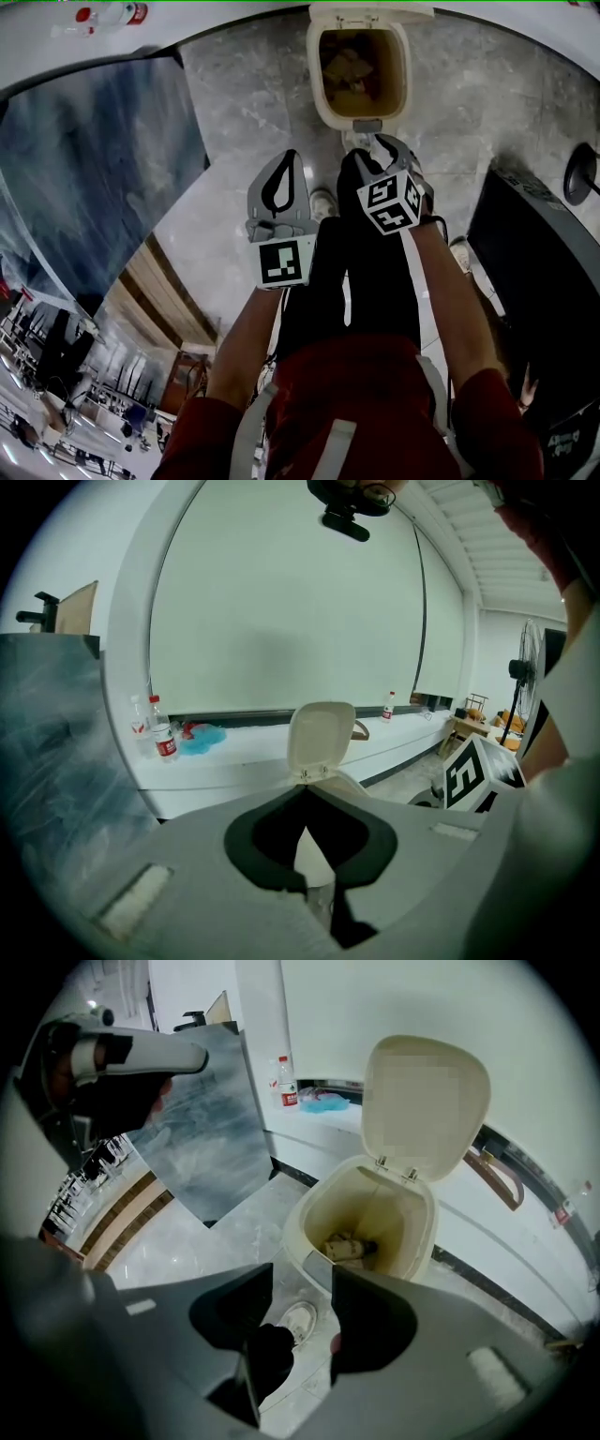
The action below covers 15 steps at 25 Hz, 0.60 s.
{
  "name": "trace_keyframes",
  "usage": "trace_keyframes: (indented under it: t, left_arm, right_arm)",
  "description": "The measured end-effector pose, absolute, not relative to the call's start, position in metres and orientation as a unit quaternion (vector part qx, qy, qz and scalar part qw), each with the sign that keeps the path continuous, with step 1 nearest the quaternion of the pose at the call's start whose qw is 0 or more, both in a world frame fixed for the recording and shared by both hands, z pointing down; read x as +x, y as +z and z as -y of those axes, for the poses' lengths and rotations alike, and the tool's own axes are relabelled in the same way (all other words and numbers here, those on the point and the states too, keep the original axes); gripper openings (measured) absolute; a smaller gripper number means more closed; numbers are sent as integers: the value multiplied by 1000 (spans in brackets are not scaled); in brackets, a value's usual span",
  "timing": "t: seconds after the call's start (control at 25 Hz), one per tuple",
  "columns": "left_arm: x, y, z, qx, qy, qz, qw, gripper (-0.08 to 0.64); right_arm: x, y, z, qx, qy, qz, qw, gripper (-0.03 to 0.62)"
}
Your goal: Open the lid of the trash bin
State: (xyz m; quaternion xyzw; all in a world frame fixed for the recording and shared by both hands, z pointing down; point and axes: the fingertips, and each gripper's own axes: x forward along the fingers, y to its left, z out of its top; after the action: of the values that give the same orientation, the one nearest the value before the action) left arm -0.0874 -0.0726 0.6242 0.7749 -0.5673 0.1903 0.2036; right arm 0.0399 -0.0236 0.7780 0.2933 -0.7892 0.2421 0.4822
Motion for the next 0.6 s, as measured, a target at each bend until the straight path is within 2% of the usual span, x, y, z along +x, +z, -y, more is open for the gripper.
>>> trace_keyframes:
  t: [0.6]
  left_arm:
    - [-89, 506, 59, 792, 148, 576, 139, 5]
  right_arm:
    - [60, 671, -6, 346, 234, 785, 457, 195]
